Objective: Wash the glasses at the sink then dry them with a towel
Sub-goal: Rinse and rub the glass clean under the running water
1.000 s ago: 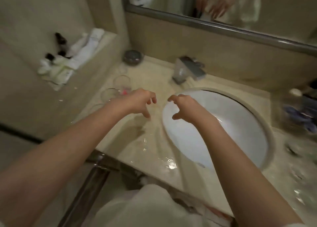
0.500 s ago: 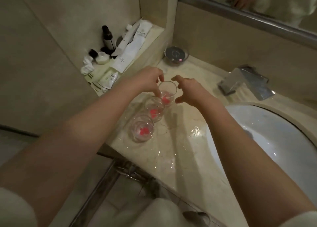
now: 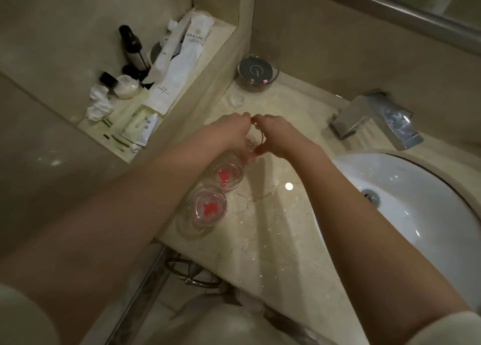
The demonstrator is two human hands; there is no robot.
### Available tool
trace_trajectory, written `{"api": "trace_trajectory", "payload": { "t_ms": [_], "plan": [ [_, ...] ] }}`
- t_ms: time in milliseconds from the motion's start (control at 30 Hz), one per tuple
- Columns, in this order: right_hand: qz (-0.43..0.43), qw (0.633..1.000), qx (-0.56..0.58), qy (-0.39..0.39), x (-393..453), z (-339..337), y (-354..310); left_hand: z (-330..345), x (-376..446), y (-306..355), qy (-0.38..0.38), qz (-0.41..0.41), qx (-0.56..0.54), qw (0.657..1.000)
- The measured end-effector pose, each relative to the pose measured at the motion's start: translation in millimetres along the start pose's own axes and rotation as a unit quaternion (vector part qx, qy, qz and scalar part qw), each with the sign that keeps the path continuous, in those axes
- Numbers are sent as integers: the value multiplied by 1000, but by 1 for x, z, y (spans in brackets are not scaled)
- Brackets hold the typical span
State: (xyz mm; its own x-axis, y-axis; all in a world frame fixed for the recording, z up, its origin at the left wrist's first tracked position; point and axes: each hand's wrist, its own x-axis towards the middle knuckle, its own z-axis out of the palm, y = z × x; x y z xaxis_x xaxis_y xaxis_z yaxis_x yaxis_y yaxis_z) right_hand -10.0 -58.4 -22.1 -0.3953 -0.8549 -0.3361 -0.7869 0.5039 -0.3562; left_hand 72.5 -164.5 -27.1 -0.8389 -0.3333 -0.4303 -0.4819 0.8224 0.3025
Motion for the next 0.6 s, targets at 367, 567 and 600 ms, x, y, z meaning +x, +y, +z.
{"api": "trace_trajectory", "payload": {
  "t_ms": [367, 567, 600],
  "plan": [
    [28, 972, 216, 92, -62, 21, 42, 25, -3, 30, 64, 53, -91, 992],
    [75, 895, 415, 145, -132, 19, 91, 48, -6, 95, 58, 78, -307, 947],
    [86, 887, 427, 154, -141, 18, 100, 54, -6, 106, 54, 73, -346, 934]
  ]
}}
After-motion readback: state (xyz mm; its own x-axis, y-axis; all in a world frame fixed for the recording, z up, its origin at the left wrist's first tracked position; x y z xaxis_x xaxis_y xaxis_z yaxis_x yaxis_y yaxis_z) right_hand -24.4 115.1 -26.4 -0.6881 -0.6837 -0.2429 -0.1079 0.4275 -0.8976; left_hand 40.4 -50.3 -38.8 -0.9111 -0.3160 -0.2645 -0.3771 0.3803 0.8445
